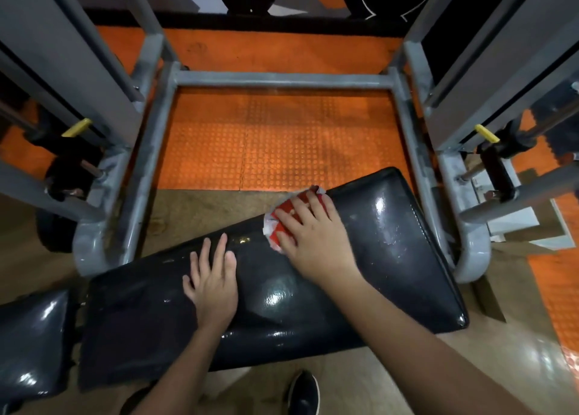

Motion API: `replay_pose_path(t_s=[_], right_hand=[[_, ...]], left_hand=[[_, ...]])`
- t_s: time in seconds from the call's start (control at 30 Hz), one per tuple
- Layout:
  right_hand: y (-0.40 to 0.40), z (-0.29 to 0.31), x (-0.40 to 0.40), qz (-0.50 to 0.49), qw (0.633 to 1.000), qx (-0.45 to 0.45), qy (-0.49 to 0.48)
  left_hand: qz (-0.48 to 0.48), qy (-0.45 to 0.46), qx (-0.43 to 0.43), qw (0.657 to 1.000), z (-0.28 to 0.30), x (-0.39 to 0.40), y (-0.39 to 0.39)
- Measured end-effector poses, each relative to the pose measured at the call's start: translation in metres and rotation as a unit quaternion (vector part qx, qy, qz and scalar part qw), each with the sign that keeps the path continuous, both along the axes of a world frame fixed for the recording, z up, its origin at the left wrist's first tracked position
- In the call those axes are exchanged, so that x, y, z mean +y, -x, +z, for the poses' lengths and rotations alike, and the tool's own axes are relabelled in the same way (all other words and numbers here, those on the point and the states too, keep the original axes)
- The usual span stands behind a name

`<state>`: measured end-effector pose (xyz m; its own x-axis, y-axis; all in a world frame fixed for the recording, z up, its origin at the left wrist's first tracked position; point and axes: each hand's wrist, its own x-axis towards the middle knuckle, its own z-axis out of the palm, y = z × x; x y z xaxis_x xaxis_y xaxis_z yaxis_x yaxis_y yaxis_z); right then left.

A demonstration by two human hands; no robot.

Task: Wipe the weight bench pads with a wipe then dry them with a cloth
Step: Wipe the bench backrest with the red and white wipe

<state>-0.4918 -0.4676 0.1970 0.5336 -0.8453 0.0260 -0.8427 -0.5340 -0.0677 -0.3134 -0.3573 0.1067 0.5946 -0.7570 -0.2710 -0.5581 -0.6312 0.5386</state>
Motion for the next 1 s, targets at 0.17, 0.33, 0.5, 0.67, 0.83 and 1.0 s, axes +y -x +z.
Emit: replay_pose_path(t_s=[0.17, 0.33, 0.5, 0.67, 0.83, 1.0], right_hand=[[0.088, 0.027, -0.015, -0.039, 0.997, -0.031, 0.059], [0.030, 0.020, -0.069, -0.147, 0.986, 0.034, 0.071], [0.001, -0.002, -0.006, -0.031, 0.999, -0.015, 0.041], [0.100, 0.026, 0.020, 0.006, 0.997, -0.039, 0.067], [0.071, 0.036, -0.061, -0.190, 0.976, -0.006, 0.102], [0.023, 0.009, -0.028, -0.050, 0.997, 0.000, 0.066]], left_hand=[[0.003, 0.051, -0.027, 0.998, -0.006, 0.003, 0.000], [0.000, 0.055, -0.037, 0.998, -0.013, 0.005, -0.001], [0.001, 0.060, -0.045, 0.997, -0.015, 0.005, -0.002], [-0.003, 0.065, -0.024, 0.998, -0.009, 0.005, -0.001], [0.000, 0.070, -0.031, 0.997, -0.012, 0.004, -0.002], [-0.003, 0.067, -0.034, 0.997, -0.016, 0.005, -0.002]])
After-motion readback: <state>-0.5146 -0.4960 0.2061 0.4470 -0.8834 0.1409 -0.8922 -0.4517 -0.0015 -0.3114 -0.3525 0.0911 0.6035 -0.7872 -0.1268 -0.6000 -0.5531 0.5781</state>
